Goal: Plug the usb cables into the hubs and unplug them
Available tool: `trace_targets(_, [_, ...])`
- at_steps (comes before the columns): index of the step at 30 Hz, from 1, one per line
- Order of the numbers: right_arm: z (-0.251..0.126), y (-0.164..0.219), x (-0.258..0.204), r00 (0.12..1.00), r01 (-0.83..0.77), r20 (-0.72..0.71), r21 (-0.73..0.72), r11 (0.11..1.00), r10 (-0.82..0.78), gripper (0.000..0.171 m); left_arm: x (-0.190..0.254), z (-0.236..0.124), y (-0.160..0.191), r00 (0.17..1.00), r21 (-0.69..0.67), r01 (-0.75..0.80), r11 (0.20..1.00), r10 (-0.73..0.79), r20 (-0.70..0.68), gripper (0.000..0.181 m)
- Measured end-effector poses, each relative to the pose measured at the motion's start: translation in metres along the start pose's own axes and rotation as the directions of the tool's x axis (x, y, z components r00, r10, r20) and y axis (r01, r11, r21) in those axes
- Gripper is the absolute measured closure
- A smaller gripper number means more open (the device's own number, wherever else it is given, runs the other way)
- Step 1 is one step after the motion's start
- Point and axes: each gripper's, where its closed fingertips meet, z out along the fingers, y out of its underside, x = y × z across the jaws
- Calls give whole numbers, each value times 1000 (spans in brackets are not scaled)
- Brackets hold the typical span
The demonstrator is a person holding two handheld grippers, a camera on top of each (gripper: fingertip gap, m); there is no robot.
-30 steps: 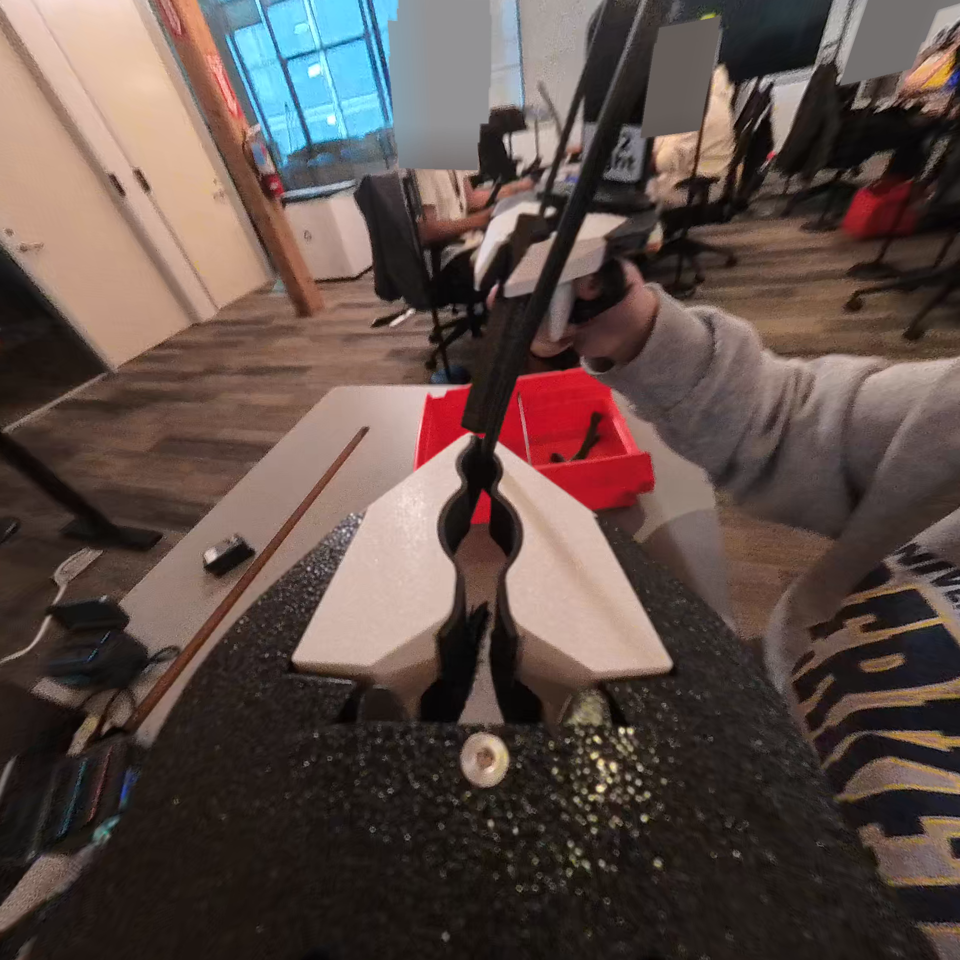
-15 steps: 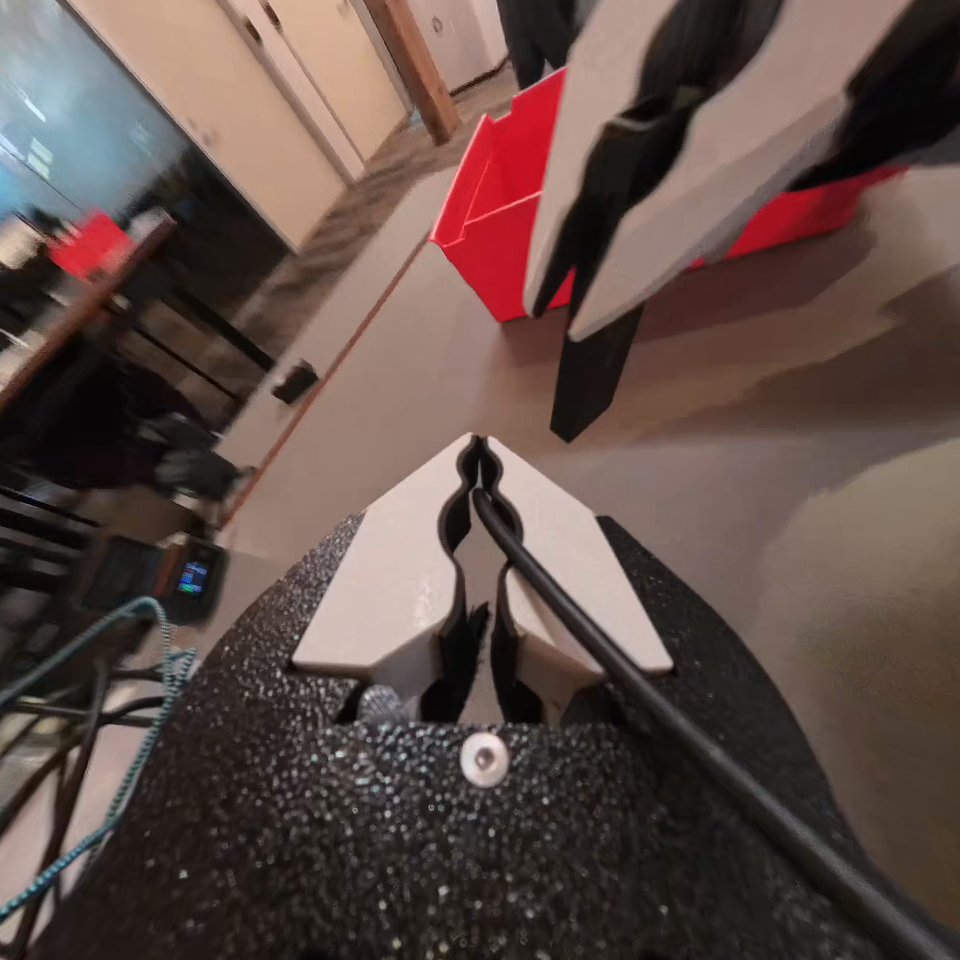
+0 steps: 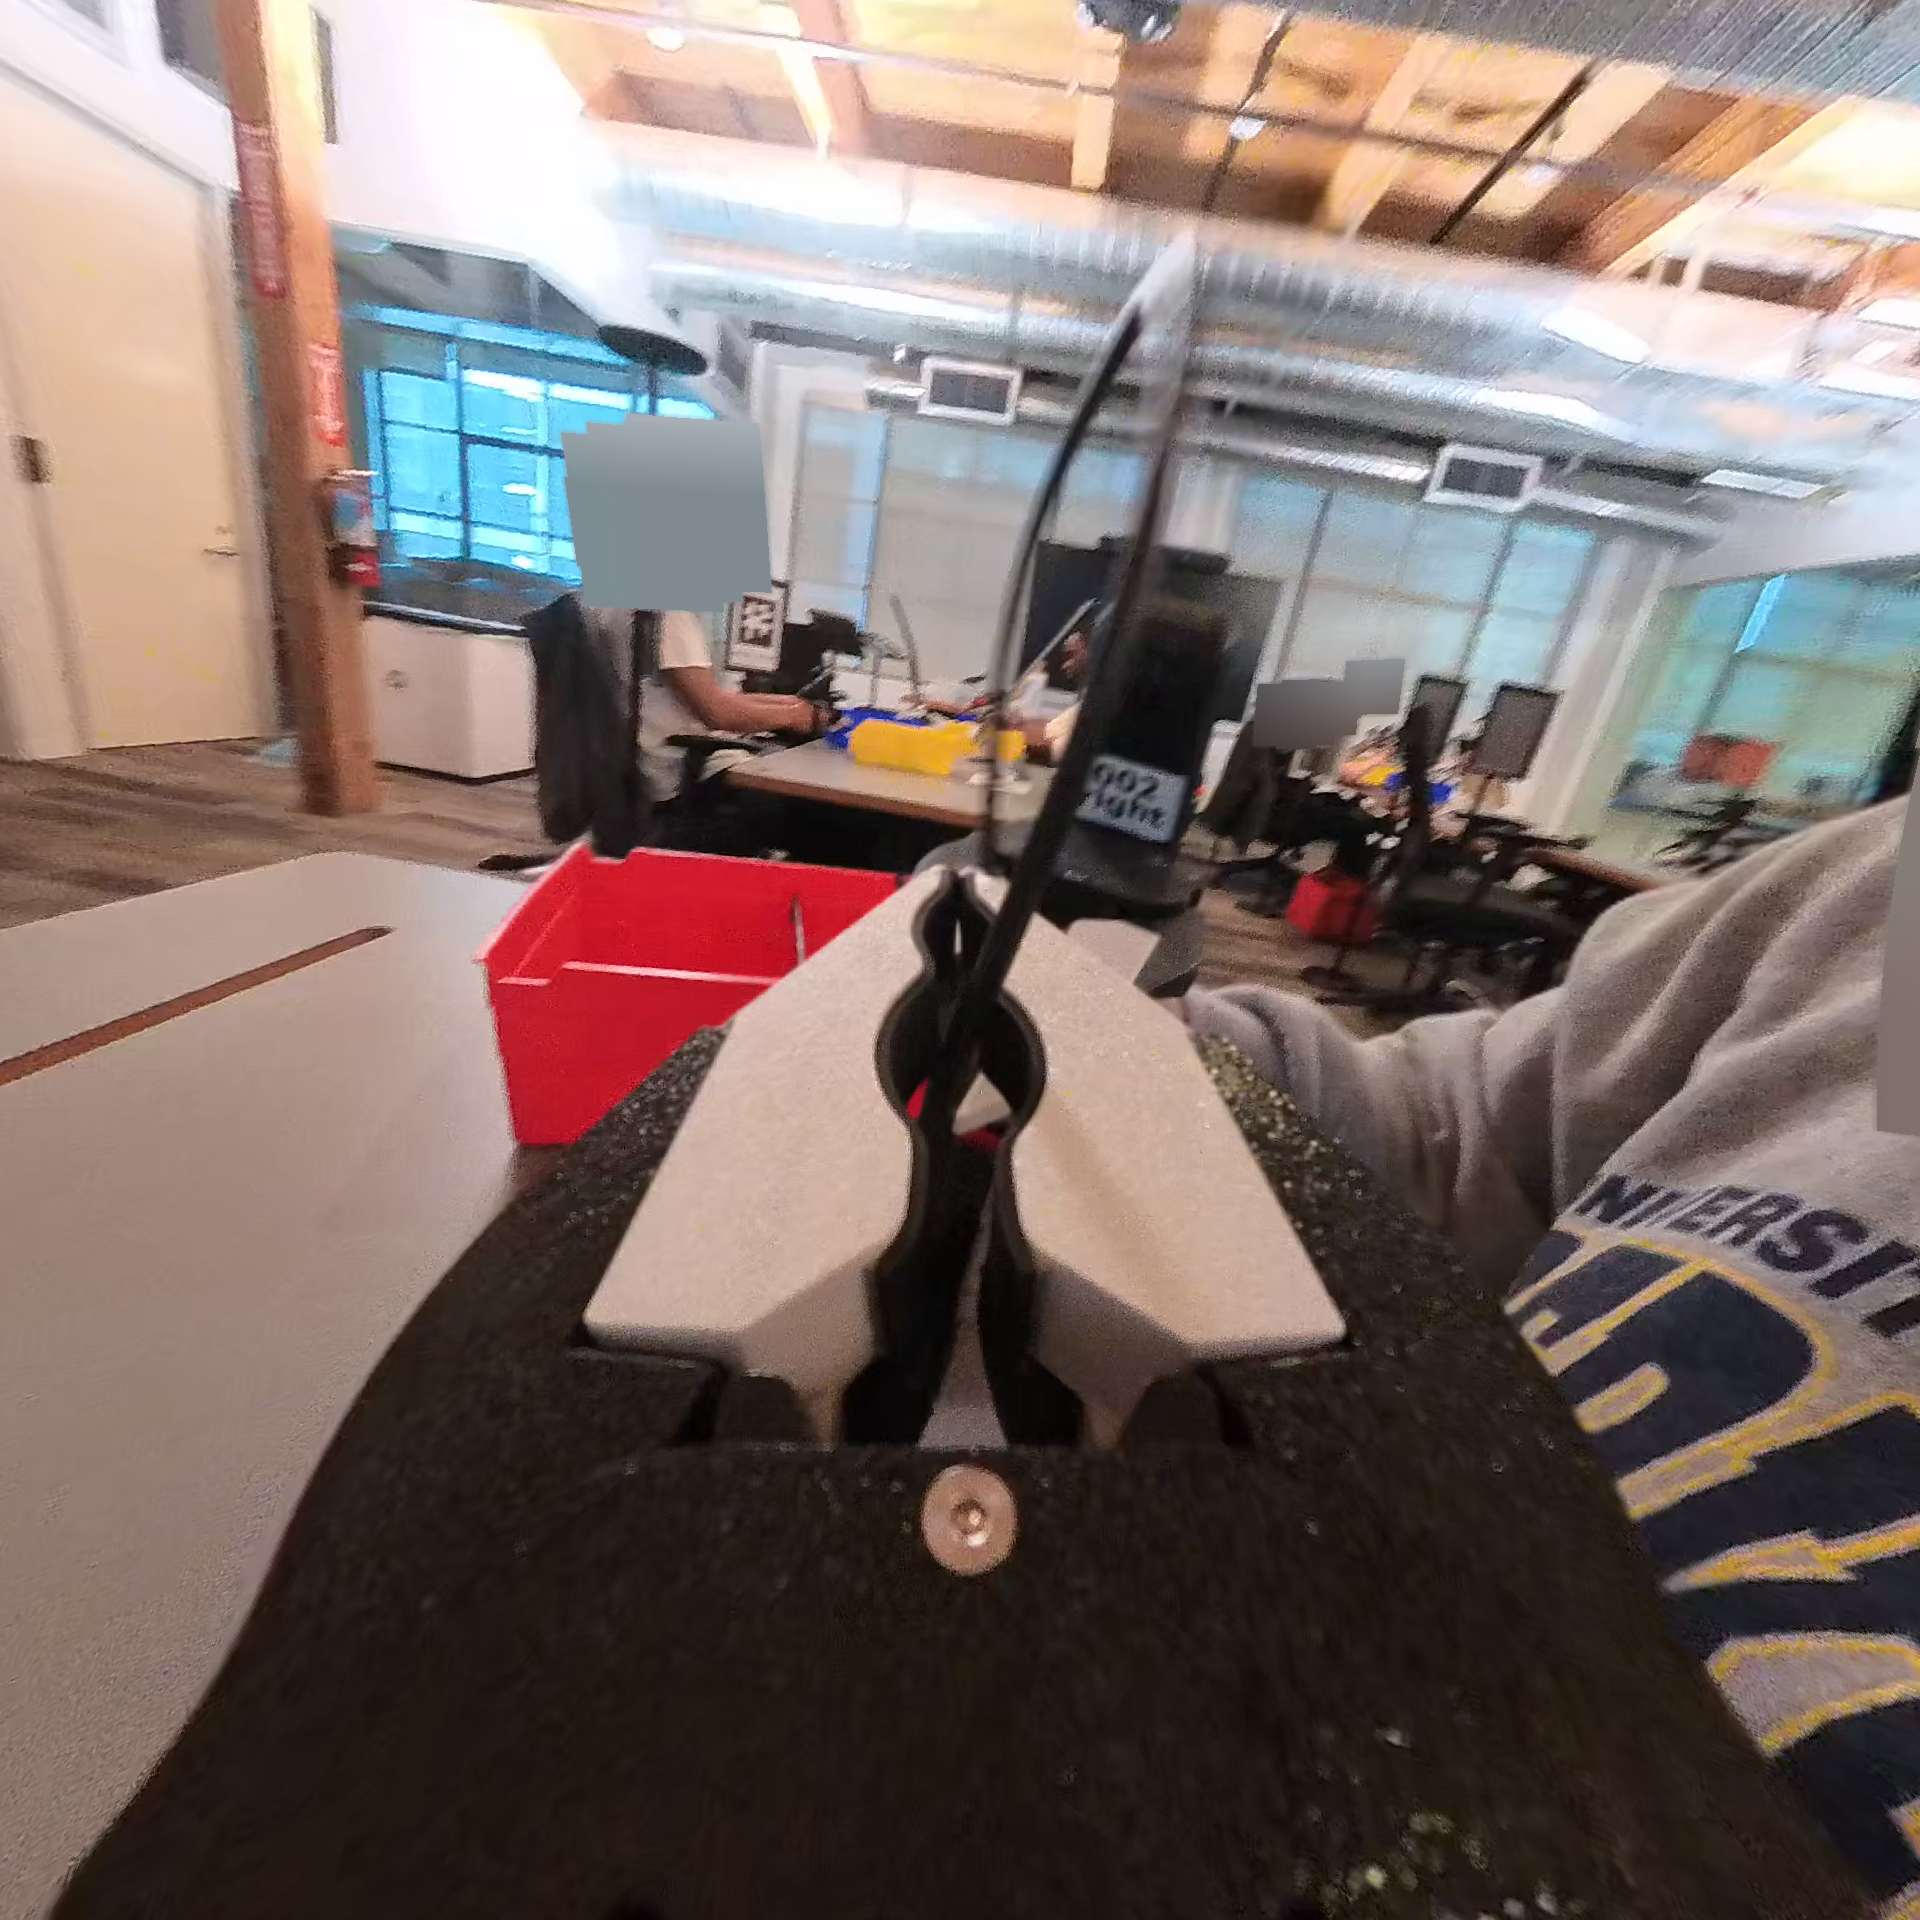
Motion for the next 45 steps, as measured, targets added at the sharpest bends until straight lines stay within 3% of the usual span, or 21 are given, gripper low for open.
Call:
trace_targets(2, [4,-4,-1,997,-67,45,25,997,66,144,-1,7,-1,1000,-1,5,1000,-5,-23,181])
trace_targets(9, [19,8,-5,986,-124,108,-55,991,130,154,-14,22,13,1000,-74,9,997,-11,-28,181])
trace_targets(12, [6,11,5,995,-85,49,-129,988,92,149,-21,14,7,1000,-66,-8,998,9,13,181])
trace_targets(14, [-12,11,13,995,-95,14,-189,977,100,136,-27,5,0,998,-48,-21,999,24,52,181])
trace_targets(19, [-46,43,34,957,-284,-167,-377,882,236,125,-37,-7,-16,993,12,-34,999,33,114,181])
trace_targets(24, [-43,94,27,906,-415,-295,-482,772,303,118,-33,-1,-20,991,6,-73,997,72,113,181])
trace_targets(26, [-37,104,23,884,-459,-322,-460,760,339,121,-30,1,-20,990,-5,-93,996,93,109,181])
trace_targets(27, [-34,107,23,870,-485,-332,-443,754,364,130,-28,1,-20,989,-7,-100,995,101,109,181])
trace_targets(28, [-32,110,23,864,-496,-332,-431,754,379,154,-27,1,-20,988,-11,-107,994,108,109,181])
trace_targets(29, [-30,109,25,865,-492,-332,-413,766,377,162,-26,0,-20,988,-17,-110,994,111,110,181])
trace_targets(32, [-33,91,31,896,-419,-319,-379,825,309,163,-22,-3,-19,991,-31,-82,996,84,107,181])
trace_targets(35, [-49,36,49,923,-303,-329,-302,904,199,163,-23,-7,-12,987,-87,-76,993,87,135,181])
trace_targets(39, [-102,-35,108,870,-154,-494,-288,945,-9,163,-15,-3,-1,988,-145,-91,985,107,108,181])
trace_targets(42, [-145,-40,160,791,-187,-603,-403,896,-106,163,-16,3,17,994,-207,-21,978,43,101,181])
trace_targets(45, [-169,4,195,775,-322,-617,-574,753,-139,163,-22,11,44,994,-283,61,957,-32,109,181])
